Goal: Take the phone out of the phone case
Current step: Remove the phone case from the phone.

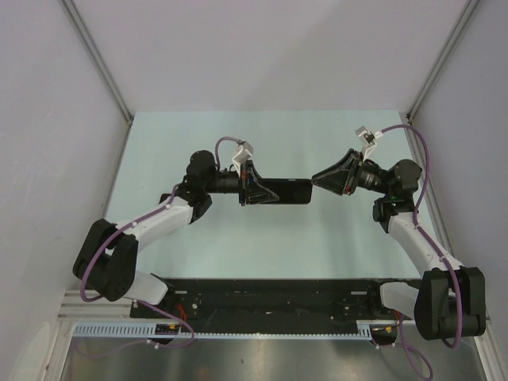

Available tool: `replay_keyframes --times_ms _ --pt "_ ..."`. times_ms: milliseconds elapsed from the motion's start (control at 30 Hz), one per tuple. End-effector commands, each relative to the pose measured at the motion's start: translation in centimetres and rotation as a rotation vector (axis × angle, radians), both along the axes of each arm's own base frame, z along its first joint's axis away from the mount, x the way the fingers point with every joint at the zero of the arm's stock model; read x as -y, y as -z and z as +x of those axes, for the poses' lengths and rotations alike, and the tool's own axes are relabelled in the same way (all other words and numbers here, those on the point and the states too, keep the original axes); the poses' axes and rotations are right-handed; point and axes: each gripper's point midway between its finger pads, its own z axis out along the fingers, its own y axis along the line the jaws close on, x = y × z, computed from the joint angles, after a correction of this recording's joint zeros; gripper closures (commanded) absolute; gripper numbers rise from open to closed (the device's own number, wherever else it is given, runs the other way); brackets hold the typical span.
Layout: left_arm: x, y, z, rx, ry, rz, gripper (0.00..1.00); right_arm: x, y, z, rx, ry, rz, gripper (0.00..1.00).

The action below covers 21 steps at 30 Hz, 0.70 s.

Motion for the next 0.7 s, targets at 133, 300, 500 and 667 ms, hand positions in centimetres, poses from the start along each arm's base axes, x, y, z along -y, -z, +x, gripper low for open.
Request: replay_keyframes --times_ms 133,300,500,667 --pt "0.1 -2.4 -0.3 0.121 0.004 -0.054 0.99 -0.1 -0.9 -0.3 0.039 -0.001 0.009 0.68" --pt "0.2 -2.3 -0.5 0.123 0.015 -0.053 0.99 -0.2 -0.9 -0.4 0.042 -0.007 0.008 0.65" --pt "0.2 -2.4 -0.7 0.128 0.022 -0.056 0.99 -0.3 0.0 0.1 0.042 0.005 -0.013 0.67" --pt "0.2 -2.7 -1.0 0.131 0.039 -0.058 1.0 -0.1 0.5 0.7 0.037 0.032 -0.02 0.65"
